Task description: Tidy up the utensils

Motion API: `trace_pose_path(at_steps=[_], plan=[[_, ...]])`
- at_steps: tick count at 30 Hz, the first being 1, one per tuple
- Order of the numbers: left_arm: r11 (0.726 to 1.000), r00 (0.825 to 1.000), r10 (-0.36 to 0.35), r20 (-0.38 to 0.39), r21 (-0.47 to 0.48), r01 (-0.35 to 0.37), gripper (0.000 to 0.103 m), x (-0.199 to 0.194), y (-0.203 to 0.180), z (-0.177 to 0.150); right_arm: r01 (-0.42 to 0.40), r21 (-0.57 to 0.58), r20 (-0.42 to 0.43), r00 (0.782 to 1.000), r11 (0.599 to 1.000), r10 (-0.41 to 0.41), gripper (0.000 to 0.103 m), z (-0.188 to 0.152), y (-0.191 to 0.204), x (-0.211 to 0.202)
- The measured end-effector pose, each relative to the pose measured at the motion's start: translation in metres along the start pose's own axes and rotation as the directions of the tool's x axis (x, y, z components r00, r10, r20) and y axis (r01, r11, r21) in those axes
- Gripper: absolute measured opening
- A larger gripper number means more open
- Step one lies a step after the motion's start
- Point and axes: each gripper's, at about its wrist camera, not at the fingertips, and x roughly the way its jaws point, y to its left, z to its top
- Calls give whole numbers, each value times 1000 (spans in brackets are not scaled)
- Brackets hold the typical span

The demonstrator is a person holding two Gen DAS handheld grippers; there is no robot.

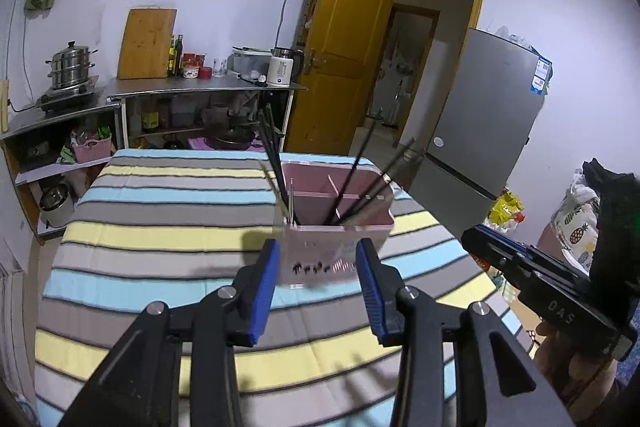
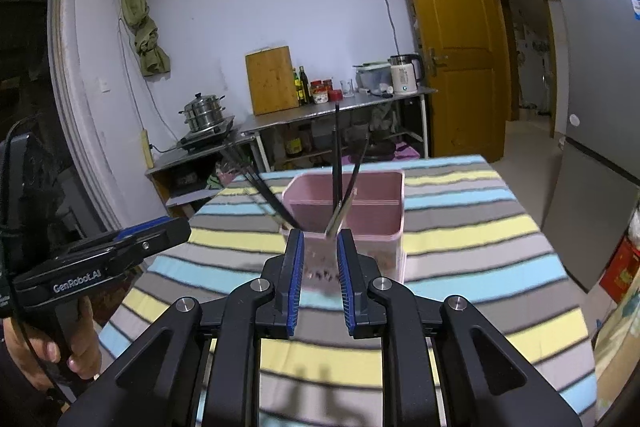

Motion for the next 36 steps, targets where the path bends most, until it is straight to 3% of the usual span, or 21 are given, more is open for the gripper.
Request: trace_pose_path(at_steps=[10, 25, 36], plan=[[1000, 1000, 12, -11, 17, -11, 43, -25, -12, -51, 7, 3, -31, 999, 1000, -7, 18, -38, 7, -24], [998, 998, 61, 11, 31, -61, 43, -44, -23, -88, 45, -66, -34, 998, 997, -47, 18, -79, 26, -46], [994, 995, 97, 40, 48, -98, 43, -49, -27, -107, 73, -64, 16, 997, 995, -72, 18, -95, 30, -56]])
